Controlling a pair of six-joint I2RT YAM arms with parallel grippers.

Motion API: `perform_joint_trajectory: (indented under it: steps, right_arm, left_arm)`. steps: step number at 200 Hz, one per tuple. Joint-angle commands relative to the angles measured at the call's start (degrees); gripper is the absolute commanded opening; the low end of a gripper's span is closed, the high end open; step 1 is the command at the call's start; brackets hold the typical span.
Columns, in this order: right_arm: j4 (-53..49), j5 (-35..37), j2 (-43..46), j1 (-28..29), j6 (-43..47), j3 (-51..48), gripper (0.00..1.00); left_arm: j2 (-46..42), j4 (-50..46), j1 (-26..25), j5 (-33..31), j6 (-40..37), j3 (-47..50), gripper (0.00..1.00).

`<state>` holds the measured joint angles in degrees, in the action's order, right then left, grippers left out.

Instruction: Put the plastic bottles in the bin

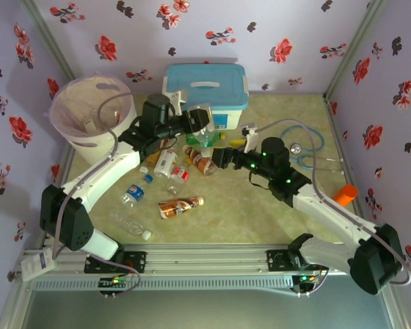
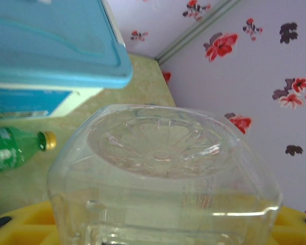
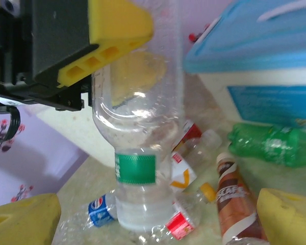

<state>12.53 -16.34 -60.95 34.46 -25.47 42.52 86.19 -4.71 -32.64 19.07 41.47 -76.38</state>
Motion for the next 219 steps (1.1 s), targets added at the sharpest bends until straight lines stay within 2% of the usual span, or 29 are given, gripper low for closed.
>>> perform_joint_trajectory:
  steps: [1, 33, 67, 94, 134, 152, 219]
  right_arm:
    - [-2.7, 3.5, 3.0, -2.5, 0.5, -2.2, 0.99]
    - [-4.4, 3.6, 4.2, -4.5, -0.2, -3.5, 0.99]
    - [-3.8, 4.0, 3.4, -4.7, -0.9, -4.3, 0.99]
    - [-4.1, 3.6, 2.6, -4.7, -1.0, -3.9, 0.99]
    - [-5.5, 3.9, 2.8, -4.7, -0.4, -4.0, 0.99]
    - [-5.9, 4.3, 3.0, -4.7, 0.0, -4.3, 0.99]
    - [-7.5, 5.7, 3.7, -4.7, 1.8, -4.8, 0.99]
  left_arm:
    - [-1.9, -3.5, 3.3, -0.8, -4.3, -4.7, 0.44]
    - [-3.5, -10.7, 10.8, -0.4, -8.0, -11.2, 0.38]
    - [-6.9, -15.6, 21.2, -0.2, -10.8, -16.6, 0.24]
    - [-8.2, -17.9, 30.7, 0.0, -11.4, -18.5, 0.00]
    - [-5.2, -24.3, 42.1, -1.3, -15.4, -21.7, 0.00]
    - [-2.0, -28.5, 43.9, -2.8, -19.1, -24.0, 0.00]
    - [5.5, -37.9, 43.6, -9.3, -28.6, -25.6, 0.00]
